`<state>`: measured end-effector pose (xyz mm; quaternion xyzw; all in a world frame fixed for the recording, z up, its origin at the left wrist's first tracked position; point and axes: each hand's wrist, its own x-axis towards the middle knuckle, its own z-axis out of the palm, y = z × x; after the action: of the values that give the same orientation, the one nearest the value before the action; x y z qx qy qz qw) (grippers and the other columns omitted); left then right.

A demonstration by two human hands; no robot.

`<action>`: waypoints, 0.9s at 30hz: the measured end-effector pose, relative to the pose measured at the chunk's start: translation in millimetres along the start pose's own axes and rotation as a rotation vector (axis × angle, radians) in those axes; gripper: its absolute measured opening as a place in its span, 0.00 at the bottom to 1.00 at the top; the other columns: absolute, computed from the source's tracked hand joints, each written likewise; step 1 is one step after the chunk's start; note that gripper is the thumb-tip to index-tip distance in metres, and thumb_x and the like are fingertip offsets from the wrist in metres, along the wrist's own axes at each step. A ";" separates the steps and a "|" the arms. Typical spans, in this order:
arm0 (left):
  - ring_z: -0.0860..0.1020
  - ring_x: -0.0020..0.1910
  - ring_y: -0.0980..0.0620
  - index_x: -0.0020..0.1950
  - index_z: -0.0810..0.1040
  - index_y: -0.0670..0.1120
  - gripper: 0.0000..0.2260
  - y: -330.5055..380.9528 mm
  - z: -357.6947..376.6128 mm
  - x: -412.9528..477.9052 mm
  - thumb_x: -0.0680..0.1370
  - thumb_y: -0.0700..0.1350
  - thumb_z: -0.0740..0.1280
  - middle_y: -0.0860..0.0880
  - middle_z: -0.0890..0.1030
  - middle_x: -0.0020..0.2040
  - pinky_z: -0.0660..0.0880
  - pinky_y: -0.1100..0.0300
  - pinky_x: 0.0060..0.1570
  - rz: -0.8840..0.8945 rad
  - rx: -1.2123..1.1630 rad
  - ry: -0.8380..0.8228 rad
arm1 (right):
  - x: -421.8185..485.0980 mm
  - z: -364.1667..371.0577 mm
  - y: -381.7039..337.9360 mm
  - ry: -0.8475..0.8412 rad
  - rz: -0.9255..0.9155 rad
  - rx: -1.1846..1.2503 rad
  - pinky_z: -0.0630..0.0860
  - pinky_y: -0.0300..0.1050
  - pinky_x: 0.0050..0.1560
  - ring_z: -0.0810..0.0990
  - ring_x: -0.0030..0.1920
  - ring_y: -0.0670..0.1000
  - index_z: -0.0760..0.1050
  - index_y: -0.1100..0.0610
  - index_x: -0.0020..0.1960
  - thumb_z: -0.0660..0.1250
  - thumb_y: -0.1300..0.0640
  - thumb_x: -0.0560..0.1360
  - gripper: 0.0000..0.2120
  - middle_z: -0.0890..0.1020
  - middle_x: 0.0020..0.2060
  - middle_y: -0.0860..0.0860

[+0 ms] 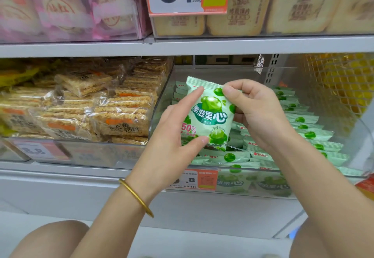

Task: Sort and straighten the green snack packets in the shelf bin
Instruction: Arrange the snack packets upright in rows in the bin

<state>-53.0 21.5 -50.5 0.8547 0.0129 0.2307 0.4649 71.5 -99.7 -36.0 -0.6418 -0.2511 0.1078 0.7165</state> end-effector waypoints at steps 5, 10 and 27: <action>0.65 0.70 0.61 0.71 0.61 0.65 0.35 -1.3 -3.6 -0.5 0.69 0.43 0.69 0.63 0.66 0.70 0.66 0.51 0.69 -0.030 -0.104 0.026 | -5.8 -0.3 -1.5 -0.170 0.066 0.041 0.79 0.44 0.34 0.83 0.37 0.51 0.78 0.57 0.45 0.68 0.48 0.67 0.13 0.85 0.39 0.53; 0.66 0.69 0.63 0.71 0.62 0.64 0.36 -1.4 -5.5 -1.3 0.73 0.35 0.70 0.62 0.66 0.70 0.67 0.53 0.68 -0.046 -0.174 0.014 | -7.9 2.3 -0.2 -0.154 0.041 0.065 0.78 0.44 0.32 0.82 0.34 0.51 0.78 0.58 0.42 0.68 0.53 0.70 0.07 0.85 0.37 0.53; 0.61 0.65 0.55 0.70 0.67 0.47 0.31 -9.1 12.2 2.7 0.70 0.55 0.69 0.52 0.65 0.67 0.53 0.74 0.65 0.122 0.467 0.231 | -16.2 13.1 1.0 -0.175 -0.018 0.177 0.81 0.49 0.38 0.83 0.45 0.52 0.73 0.58 0.51 0.66 0.48 0.74 0.14 0.83 0.46 0.56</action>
<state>-43.9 17.7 -62.3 0.9060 0.0670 0.3450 0.2359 51.4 -95.9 -39.8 -0.5619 -0.3081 0.1787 0.7466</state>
